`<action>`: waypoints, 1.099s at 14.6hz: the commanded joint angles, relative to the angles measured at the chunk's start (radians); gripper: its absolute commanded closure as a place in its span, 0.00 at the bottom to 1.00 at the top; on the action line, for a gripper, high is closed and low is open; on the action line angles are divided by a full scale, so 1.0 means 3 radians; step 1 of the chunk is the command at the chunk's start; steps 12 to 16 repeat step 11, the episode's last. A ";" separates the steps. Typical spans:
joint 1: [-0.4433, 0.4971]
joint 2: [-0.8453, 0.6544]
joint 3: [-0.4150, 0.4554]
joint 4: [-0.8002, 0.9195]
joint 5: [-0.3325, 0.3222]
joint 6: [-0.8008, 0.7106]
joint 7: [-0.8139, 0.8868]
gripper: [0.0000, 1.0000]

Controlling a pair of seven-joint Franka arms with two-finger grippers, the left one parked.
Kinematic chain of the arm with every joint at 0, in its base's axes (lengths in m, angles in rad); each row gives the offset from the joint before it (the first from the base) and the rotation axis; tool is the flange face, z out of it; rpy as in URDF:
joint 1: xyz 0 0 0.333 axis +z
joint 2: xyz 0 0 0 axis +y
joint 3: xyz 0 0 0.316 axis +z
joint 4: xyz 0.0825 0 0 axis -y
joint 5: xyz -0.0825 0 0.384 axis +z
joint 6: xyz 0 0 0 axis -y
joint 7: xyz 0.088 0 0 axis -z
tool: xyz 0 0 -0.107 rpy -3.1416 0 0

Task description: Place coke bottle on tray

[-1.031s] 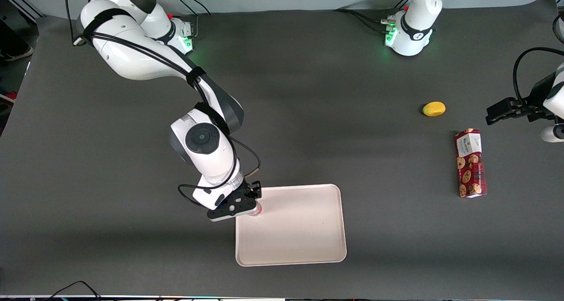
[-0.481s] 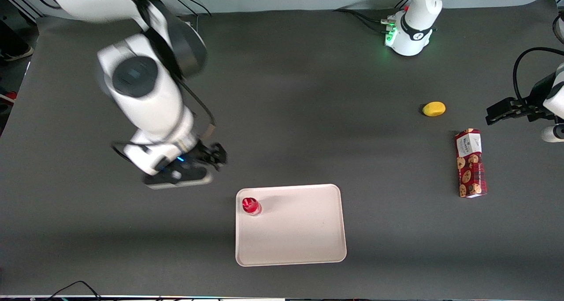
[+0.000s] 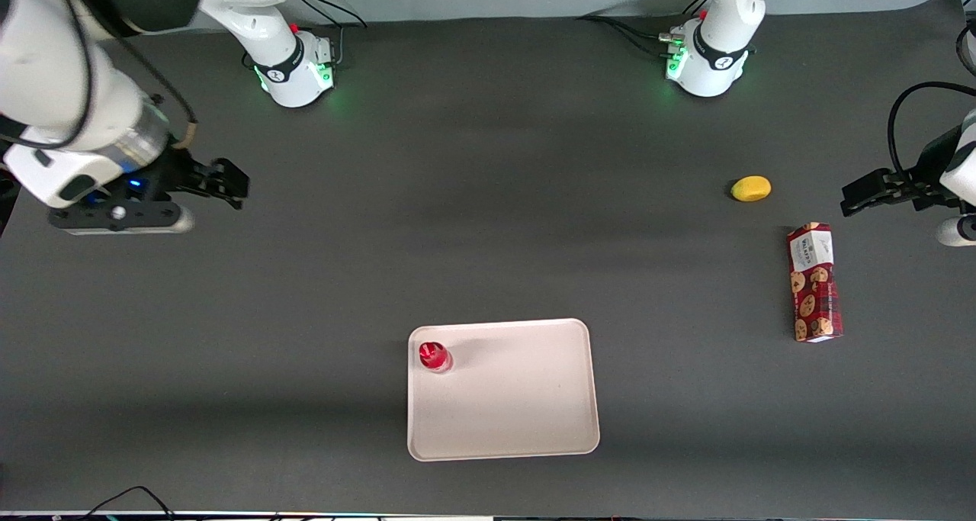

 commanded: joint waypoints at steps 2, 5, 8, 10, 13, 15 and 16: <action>-0.0023 -0.0597 -0.0472 -0.0895 0.0350 0.0341 -0.0454 0.00; -0.0002 -0.0945 -0.0564 -0.1544 0.0400 0.0816 -0.0449 0.00; 0.0283 -0.0870 -0.0850 -0.1434 0.0513 0.0833 -0.0449 0.00; 0.0315 -0.0711 -0.0881 -0.1159 0.0513 0.0797 -0.0408 0.00; 0.0315 -0.0670 -0.0892 -0.1071 0.0518 0.0731 -0.0423 0.00; 0.0315 -0.0670 -0.0892 -0.1071 0.0518 0.0731 -0.0423 0.00; 0.0315 -0.0670 -0.0892 -0.1071 0.0518 0.0731 -0.0423 0.00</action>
